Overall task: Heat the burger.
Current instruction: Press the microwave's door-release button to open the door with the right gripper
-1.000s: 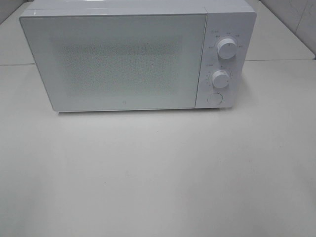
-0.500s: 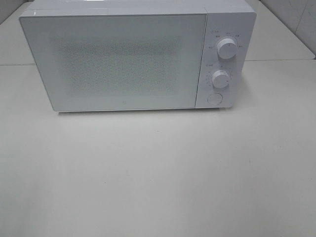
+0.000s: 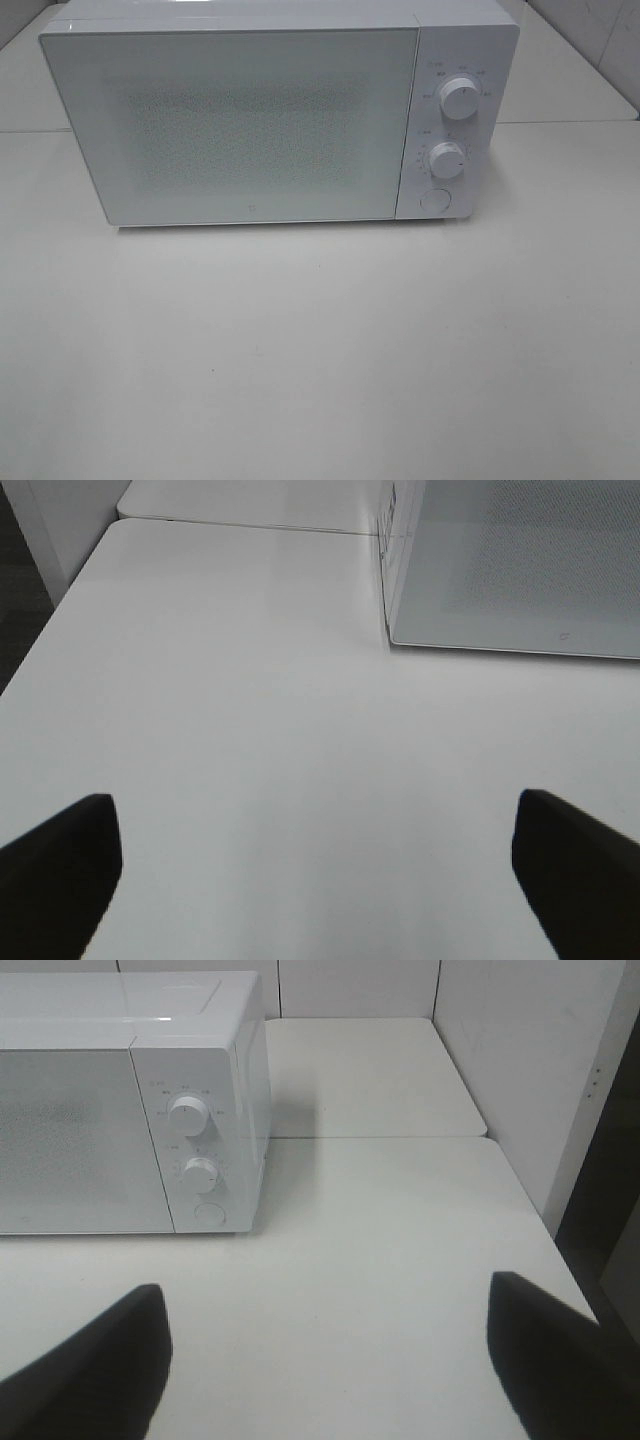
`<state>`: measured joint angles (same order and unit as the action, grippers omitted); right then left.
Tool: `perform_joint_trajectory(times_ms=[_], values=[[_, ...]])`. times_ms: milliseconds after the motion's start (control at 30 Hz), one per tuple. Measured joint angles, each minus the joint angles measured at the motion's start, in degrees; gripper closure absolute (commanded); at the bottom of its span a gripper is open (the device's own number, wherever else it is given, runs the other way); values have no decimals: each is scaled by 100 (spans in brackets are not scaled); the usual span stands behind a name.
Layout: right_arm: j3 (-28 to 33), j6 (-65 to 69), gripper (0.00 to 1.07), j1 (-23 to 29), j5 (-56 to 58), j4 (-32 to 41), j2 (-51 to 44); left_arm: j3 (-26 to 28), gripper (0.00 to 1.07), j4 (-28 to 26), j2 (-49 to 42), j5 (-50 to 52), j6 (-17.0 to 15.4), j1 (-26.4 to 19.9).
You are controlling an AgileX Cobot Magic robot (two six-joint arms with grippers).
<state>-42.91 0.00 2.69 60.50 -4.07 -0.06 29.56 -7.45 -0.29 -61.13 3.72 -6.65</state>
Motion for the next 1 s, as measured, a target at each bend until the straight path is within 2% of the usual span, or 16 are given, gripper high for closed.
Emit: perform_joint_trajectory(times_ms=[233,567,1000], values=[[584,0,34,-252,17,407,-23,0,9,0,0,0,0,0],[1358,0,34,-252,-298,407,-23,0,9,0,0,0,0,0],[1473,0,34,-252,-464,407,-23,0,9,0,0,0,0,0]])
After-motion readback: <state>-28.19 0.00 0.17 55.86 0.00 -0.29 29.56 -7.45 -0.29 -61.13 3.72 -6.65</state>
